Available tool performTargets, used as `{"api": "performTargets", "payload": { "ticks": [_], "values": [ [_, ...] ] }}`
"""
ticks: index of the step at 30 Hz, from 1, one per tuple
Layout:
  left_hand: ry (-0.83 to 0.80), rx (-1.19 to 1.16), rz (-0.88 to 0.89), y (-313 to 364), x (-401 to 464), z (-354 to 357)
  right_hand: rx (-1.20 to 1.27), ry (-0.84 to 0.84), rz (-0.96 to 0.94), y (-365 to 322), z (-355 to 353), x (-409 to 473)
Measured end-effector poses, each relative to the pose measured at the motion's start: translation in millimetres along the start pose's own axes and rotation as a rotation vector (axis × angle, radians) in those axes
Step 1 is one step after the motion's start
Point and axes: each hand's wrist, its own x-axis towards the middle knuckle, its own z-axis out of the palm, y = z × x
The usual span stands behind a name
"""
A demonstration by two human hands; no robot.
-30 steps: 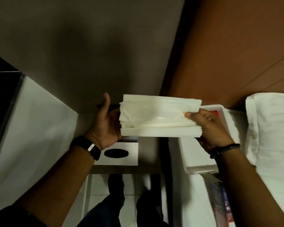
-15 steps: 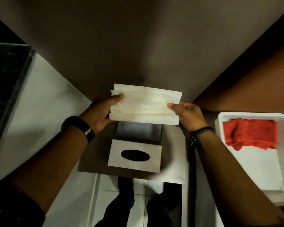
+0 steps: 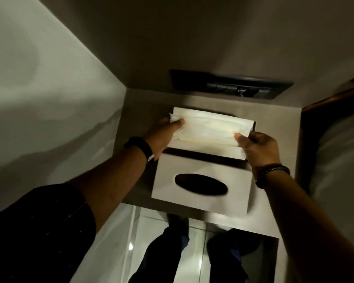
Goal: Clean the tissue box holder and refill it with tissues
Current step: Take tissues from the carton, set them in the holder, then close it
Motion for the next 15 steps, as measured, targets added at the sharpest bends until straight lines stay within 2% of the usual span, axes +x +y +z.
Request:
{"api": "performTargets", "payload": {
  "ticks": [4,10,15],
  "values": [
    [0.040,0.169,0.056,-6,18,2,-0.111,0.075,-0.060,11,11,4],
    [-0.023,0.374,0.086,-5,29,-1,-0.275,0.141,-0.100,17,12,8],
    [0.002,0.511,0.122,-8,33,-1,-0.381,0.173,-0.058,25,14,10]
  ]
}}
